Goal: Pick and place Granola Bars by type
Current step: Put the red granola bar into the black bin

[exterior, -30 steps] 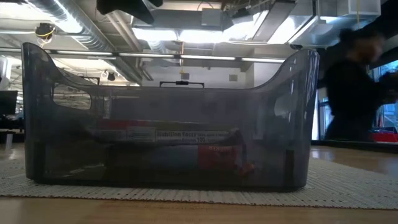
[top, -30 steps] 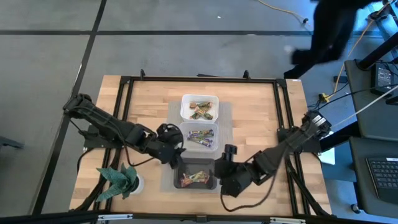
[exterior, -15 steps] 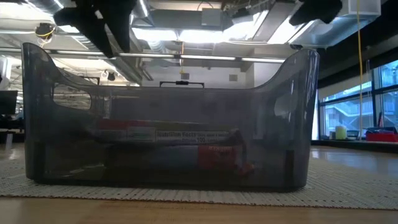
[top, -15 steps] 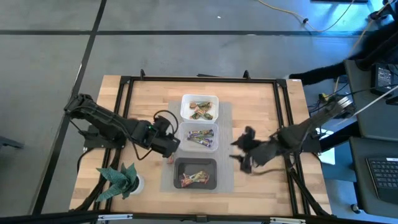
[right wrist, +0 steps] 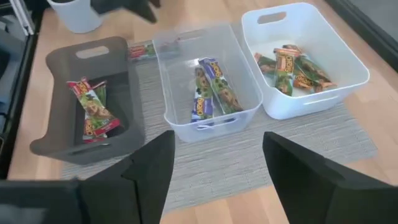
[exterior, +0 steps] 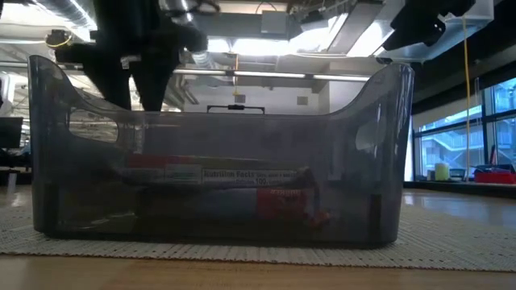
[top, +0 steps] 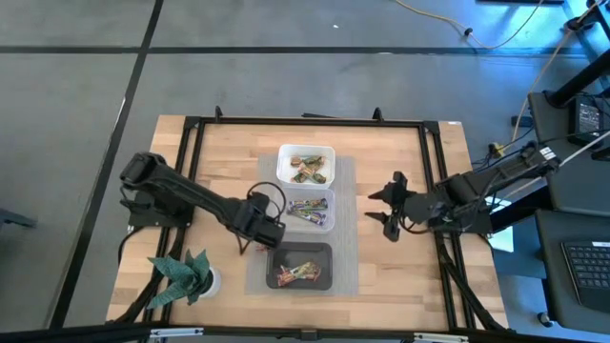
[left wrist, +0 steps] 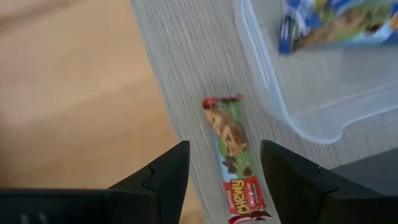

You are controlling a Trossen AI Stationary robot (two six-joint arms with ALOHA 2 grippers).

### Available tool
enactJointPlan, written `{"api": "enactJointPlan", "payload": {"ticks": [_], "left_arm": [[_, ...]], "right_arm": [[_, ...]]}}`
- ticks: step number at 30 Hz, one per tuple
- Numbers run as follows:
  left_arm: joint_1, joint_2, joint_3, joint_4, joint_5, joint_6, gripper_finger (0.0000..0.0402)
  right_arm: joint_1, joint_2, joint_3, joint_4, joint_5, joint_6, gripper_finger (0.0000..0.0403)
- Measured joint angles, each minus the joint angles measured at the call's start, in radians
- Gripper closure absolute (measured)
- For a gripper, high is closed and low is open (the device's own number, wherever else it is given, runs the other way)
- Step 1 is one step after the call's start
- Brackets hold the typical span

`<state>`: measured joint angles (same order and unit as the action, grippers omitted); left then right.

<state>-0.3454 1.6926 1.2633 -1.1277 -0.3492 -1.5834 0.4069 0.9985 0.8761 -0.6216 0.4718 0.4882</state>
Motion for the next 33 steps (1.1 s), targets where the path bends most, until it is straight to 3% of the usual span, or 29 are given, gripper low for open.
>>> {"api": "enactJointPlan", "payload": {"ticks": [7, 17, 27, 33], "left_arm": [[-0.006, 0.080, 0.000, 0.046, 0.028, -0.001, 0.0210], [-0.011, 0.071, 0.000, 0.045, -0.032, 0.058, 0.0211], [-0.021, -0.063, 0.000, -0.075, -0.103, 0.050, 0.0210], [-0.041, -0.205, 0.000, -0.178, -0.158, 0.026, 0.0211]], "right_arm": [[-0.036, 0.002, 0.000, -0.016, -0.063, -0.004, 0.0156], [-0.051, 0.002, 0.000, -0.039, -0.084, 0.000, 0.0156], [-0.051, 0.003, 0.000, -0.049, -0.103, -0.001, 0.0156], [-0.051, 0.003, 0.000, -0.056, -0.103, -0.037, 0.0156]]}}
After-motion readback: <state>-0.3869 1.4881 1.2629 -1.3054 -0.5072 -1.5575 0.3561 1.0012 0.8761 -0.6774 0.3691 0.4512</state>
